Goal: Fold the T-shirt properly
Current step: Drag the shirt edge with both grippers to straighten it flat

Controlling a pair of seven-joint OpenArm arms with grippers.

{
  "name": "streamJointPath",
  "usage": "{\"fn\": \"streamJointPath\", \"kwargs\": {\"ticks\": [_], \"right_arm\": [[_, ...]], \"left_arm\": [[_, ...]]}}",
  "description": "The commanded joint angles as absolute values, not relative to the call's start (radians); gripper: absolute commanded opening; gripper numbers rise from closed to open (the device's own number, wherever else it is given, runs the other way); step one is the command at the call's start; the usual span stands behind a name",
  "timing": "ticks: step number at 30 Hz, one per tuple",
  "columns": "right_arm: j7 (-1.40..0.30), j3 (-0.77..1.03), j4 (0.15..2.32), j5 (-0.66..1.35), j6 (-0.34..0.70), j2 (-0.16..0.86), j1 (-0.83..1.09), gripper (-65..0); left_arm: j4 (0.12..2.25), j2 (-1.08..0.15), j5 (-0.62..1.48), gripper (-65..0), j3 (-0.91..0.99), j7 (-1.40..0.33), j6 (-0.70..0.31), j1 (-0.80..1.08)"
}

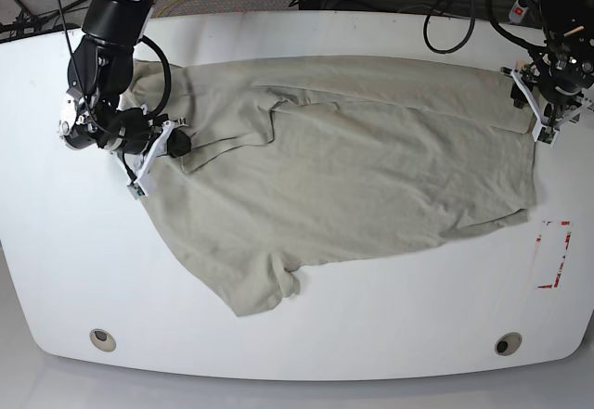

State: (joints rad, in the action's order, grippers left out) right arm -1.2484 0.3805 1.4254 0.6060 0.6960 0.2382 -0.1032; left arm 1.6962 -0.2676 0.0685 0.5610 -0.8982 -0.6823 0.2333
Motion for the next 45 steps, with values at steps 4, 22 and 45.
{"fn": "streamJointPath", "kwargs": {"ticks": [4,22,45], "right_arm": [[-1.230,0.386,1.509,0.631,0.698,0.257,-0.130,-65.0],[-1.211,0.387,1.466,0.621,0.698,0.265,-0.239,-65.0],[-1.219,0.565,1.566,0.630,0.698,0.386,-0.027,-8.2]], "left_arm": [[1.616,-0.285,0.070,-31.8,0.564,-0.780,-0.679,0.229],[1.572,-0.285,0.012,-31.5,0.568,-0.771,-0.680,0.229],[1.661,-0.277,0.018,-31.7,0.624,-0.779,-0.698,0.225]]}}
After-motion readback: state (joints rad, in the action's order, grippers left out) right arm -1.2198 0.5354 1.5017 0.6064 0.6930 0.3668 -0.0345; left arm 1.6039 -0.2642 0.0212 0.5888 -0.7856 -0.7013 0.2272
